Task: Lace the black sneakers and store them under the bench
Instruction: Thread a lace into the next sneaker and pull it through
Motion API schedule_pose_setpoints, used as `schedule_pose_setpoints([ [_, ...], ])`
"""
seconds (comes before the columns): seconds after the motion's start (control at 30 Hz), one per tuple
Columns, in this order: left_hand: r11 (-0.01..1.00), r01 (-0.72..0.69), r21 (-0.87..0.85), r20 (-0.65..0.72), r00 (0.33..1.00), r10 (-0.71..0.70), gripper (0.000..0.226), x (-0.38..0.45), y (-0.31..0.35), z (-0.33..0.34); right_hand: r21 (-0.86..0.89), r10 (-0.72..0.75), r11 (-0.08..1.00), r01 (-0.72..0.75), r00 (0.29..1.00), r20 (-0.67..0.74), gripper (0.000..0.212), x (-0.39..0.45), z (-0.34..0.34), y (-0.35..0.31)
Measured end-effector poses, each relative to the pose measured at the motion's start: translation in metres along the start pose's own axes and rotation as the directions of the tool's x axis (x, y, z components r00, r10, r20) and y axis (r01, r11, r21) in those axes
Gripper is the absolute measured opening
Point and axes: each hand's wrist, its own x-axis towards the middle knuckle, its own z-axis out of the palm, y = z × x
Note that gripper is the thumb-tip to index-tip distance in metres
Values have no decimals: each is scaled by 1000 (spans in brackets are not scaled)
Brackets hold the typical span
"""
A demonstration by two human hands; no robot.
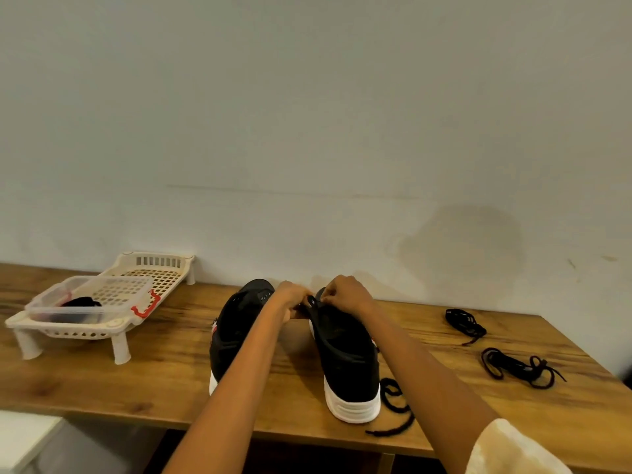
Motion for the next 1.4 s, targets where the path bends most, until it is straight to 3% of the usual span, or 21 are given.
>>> schedule_pose_setpoints([
  [0.17, 1000, -4, 15, 44, 999, 4, 32, 2, -4, -1, 12, -4, 1000, 4, 1000, -3, 20, 2, 6, 2],
  [0.53, 999, -14, -28, 41, 999, 16, 24, 0, -4, 3, -109, -36, 994, 33, 999, -18, 19, 7, 6, -5],
  [0.63, 998, -17, -66, 24, 1000, 19, 27, 2, -9, 6, -39, -22, 999, 20, 999, -33, 15, 6, 9, -7],
  [0.77, 998, -52, -45, -59, 997, 49, 13, 6, -18, 12, 123, -15, 992, 9, 999, 44, 12, 7, 7, -2],
  [0.93, 970, -166, 181, -132, 973, 191, 34, 17, -31, 15, 172, 5, 985, -31, 988, 152, 21, 15, -10, 0],
  [1.03, 847, -194, 495, -159, 938, 308, 23, 14, -30, 20, 239, -14, 970, -40, 976, 219, 25, 12, -22, -8],
  [1.1, 801, -189, 568, -240, 893, 381, 20, 14, -30, 21, 225, -8, 973, -51, 968, 250, 26, 13, -28, -8],
  [1.23, 919, -301, 256, -417, 823, 386, 17, 12, -20, 20, 117, 30, 991, -60, 969, 245, 24, 12, -26, -6],
  [1.33, 881, -421, 217, -346, 811, 472, 11, 10, -16, 26, 81, -13, 997, 4, 994, 110, 9, 11, -17, -10],
  [1.4, 885, -457, 86, -368, 811, 454, 9, 12, -16, 29, 32, -16, 999, 14, 997, 79, 26, 13, -15, -12],
])
